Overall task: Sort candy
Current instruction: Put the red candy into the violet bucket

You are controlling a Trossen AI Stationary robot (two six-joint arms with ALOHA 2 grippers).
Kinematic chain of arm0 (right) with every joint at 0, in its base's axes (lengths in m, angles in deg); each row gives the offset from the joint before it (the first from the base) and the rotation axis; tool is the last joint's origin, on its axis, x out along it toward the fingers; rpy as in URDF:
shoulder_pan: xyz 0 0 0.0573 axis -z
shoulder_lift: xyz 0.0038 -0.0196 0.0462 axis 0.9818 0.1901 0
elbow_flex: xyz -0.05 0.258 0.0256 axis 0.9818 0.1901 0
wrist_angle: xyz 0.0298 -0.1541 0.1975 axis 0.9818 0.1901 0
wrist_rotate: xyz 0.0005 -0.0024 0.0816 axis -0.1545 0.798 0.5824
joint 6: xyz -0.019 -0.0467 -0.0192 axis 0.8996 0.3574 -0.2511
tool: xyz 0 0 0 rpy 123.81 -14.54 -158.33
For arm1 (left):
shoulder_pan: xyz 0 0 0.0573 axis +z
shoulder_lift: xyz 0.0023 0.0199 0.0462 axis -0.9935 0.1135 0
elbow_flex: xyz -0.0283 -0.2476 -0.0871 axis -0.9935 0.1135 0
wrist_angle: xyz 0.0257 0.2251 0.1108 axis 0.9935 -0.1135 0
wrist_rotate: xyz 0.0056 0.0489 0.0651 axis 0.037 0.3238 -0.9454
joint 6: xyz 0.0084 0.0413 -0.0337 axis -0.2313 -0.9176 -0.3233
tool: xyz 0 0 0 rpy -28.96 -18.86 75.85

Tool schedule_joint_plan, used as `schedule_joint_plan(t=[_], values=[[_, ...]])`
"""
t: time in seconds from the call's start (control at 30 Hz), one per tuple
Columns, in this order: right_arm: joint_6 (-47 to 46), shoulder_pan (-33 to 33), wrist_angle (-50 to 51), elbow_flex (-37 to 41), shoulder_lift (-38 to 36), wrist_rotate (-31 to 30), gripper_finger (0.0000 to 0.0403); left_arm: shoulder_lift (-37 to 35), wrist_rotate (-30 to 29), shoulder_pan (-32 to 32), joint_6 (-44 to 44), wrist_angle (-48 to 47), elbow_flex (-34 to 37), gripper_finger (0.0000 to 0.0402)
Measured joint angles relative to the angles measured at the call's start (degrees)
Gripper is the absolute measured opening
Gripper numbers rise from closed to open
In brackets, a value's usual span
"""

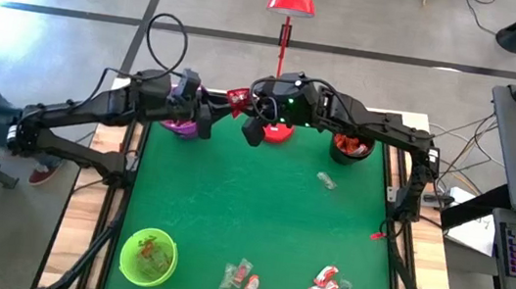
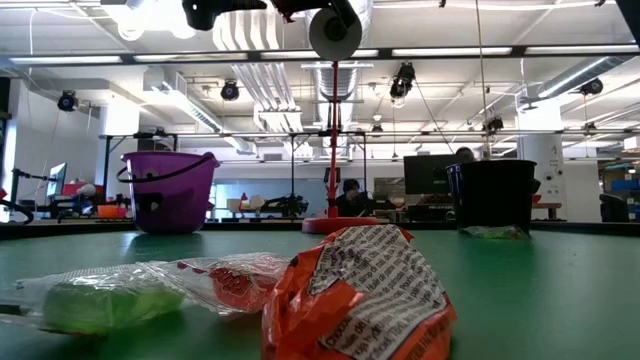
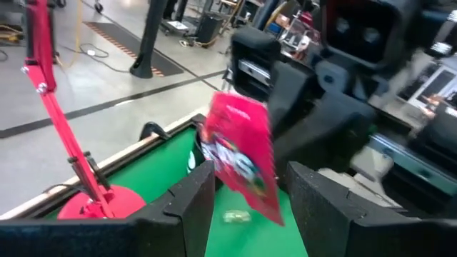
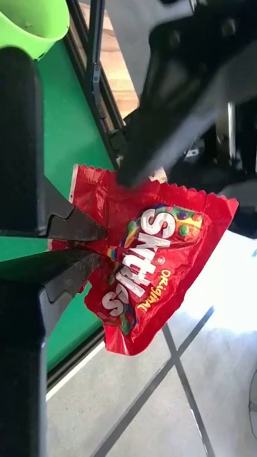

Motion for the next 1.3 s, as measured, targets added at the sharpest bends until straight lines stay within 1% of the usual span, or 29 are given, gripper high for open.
schedule_joint_plan(t=[0.27, 0.47, 0.6, 0.8, 0.87, 1.0, 1.3], values=[[-0.02, -0.1, 0.19, 0.0, 0.0, -0.2, 0.0012, 2.73, 0.11, 3.27, -2.62, 2.13, -0.14, 0.0153], [-0.04, -0.15, 0.92, 0.09, 0.0, -0.44, 0.0012, 5.01, 4.56, 5.28, -2.91, 2.8, -0.25, 0.0146], [-0.07, -0.15, 1.17, 0.09, 0.0, -0.5, 0.0012, 5.4, 6.0, 5.73, -5.78, 3.57, -0.25, 0.0112], [-0.2, -0.15, 1.01, 0.09, 0.0, -0.19, 0.0012, 4.7, 6.42, 5.65, -10.23, 3.47, -0.25, 0.0023], [-0.2, -0.2, 1.03, 0.09, 0.0, -0.14, 0.0013, 4.56, 6.43, 5.65, -11.75, 3.47, -0.25, 0.0009], [-0.2, -0.2, 1.31, 0.09, 0.0, -0.15, 0.0013, 4.88, 6.38, 5.65, -13.62, 3.48, -0.25, 0.0012], [-0.59, 0.33, 2.63, 0.09, 0.16, 0.05, 0.0013, 5.67, 6.03, 5.69, -15.61, 3.52, -0.23, 0.0003]])
